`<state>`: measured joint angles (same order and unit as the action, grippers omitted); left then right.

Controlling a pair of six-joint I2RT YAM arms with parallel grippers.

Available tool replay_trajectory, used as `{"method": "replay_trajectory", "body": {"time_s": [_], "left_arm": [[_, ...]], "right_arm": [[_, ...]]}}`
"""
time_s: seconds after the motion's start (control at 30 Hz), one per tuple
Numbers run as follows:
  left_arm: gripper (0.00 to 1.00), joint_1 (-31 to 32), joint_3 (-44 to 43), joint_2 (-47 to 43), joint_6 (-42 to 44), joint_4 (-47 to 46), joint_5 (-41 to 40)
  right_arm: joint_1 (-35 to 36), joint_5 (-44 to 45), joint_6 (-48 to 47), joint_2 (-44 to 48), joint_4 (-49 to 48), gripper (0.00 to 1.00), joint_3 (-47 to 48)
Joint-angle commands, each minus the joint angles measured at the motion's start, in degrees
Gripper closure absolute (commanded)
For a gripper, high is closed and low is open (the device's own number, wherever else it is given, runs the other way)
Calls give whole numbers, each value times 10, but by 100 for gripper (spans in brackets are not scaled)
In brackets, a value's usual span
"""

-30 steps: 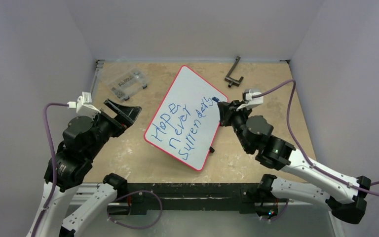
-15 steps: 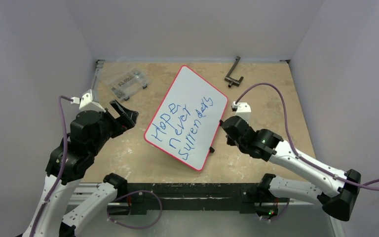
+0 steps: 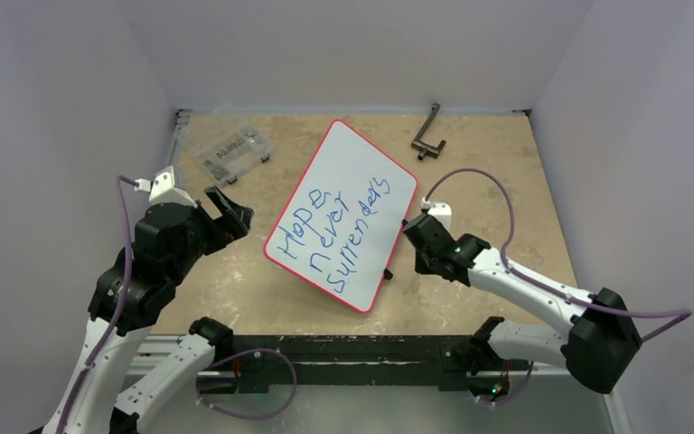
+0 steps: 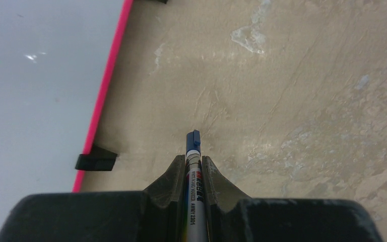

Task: Write a sentence on the whiteboard
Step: Put down the whiteboard marker at the center of the board.

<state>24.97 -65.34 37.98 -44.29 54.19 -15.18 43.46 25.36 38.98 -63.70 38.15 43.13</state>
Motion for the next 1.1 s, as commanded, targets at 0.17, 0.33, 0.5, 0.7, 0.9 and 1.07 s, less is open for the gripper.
{"method": "replay_trajectory", "body": {"time_s": [0.17, 0.33, 0.5, 0.7, 0.9, 1.07], "left_arm": [[12, -6, 6, -5, 13, -9, -9], [12, -6, 16, -8, 12, -13, -7], [13, -8, 8, -4, 24, -7, -7], [12, -8, -1, 2, 34, -2, -4], [12, -8, -16, 8, 47, 16, 1], [12, -9, -14, 1, 51, 23, -4]], "right_arm": [[-9, -46, 33, -56, -71, 100, -35], [-8, -34, 57, -46, -55, 100, -41], [-9, -5, 44, -32, -22, 100, -9], [-16, 66, 20, -39, 12, 100, 38], [-50, 67, -16, -46, 6, 92, 60], [-69, 59, -27, -48, 0, 45, 59]]}}
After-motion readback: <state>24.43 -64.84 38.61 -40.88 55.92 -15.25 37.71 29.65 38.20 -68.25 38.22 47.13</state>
